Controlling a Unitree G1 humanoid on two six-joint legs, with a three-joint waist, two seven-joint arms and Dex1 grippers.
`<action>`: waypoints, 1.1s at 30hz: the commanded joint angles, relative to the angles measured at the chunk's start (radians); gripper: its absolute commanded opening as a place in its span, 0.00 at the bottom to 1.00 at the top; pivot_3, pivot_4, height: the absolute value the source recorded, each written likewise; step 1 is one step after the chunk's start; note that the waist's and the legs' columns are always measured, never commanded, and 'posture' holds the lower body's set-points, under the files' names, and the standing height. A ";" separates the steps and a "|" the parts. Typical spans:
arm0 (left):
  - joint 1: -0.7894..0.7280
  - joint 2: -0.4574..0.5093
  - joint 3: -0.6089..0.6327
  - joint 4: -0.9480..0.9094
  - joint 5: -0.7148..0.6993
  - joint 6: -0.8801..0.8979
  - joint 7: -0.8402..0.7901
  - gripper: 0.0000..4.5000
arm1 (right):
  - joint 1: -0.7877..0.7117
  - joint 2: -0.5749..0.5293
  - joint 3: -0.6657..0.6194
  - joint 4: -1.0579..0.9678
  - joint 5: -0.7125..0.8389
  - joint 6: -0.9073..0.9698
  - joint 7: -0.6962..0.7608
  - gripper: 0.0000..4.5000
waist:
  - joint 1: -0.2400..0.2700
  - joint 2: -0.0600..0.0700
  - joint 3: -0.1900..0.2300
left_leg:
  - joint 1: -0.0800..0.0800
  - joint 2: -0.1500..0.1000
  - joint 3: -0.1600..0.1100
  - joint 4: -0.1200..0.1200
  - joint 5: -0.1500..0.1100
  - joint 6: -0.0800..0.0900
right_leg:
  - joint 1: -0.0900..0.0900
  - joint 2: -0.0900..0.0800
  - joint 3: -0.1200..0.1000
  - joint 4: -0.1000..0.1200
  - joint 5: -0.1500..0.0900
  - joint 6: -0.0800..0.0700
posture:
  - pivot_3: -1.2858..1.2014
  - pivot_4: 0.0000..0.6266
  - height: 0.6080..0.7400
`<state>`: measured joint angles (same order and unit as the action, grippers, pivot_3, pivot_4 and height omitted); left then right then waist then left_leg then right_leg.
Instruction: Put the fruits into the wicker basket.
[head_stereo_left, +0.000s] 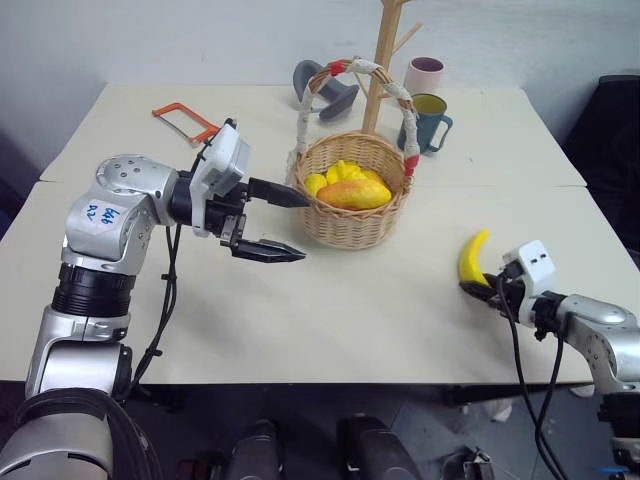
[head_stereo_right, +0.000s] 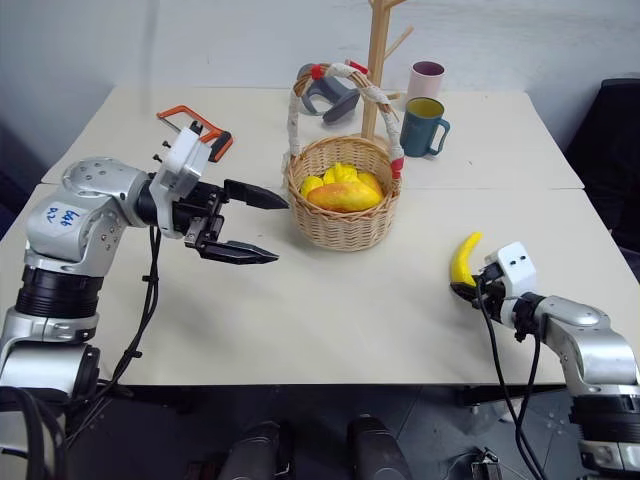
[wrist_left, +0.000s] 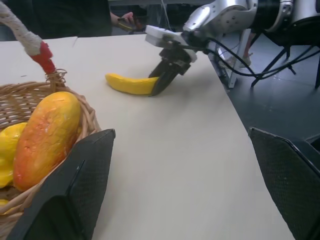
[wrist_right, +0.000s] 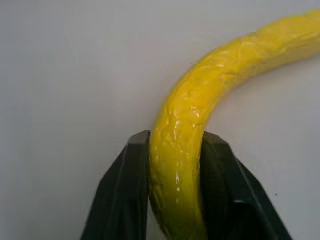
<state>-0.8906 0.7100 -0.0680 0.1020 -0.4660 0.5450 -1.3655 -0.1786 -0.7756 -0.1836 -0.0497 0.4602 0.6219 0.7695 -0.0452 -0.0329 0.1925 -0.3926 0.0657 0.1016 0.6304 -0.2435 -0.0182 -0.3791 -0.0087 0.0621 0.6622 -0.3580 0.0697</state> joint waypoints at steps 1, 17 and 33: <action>0.008 0.036 0.062 -0.001 -0.020 0.015 0.018 1.00 | 0.030 -0.071 -0.071 -0.216 0.112 0.059 0.092 0.16 | -0.004 0.001 0.000 | 0.000 0.000 0.000 0.000 0.000 0.000 | 0.000 0.000 0.000 0.000 0.000 0.000 | 0.52 0.24 1.00; 0.050 0.063 0.178 -0.062 -0.062 0.065 0.151 1.00 | -0.885 0.318 0.265 0.023 0.213 0.374 -0.263 0.16 | -0.029 0.000 0.001 | -0.014 0.000 0.001 0.003 0.003 -0.006 | -0.019 -0.003 0.000 0.012 -0.001 -0.002 | 0.52 0.24 1.00; 0.092 0.065 0.196 -0.104 -0.081 0.058 0.203 1.00 | -1.045 0.399 0.377 0.309 -0.138 0.160 -0.184 0.77 | -0.018 -0.001 0.000 | -0.033 0.000 0.002 0.016 0.005 -0.007 | -0.040 -0.002 0.000 0.027 -0.002 -0.005 | 0.52 0.24 1.00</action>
<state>-0.7929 0.7685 0.1059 0.0240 -0.5243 0.6112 -1.1663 -1.2157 -0.3557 0.1957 0.3490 0.3371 0.8054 0.5658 -0.0634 -0.0337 0.1928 -0.4254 0.0662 0.1029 0.6461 -0.2386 -0.0257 -0.4188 -0.0105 0.0618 0.6896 -0.3603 0.0650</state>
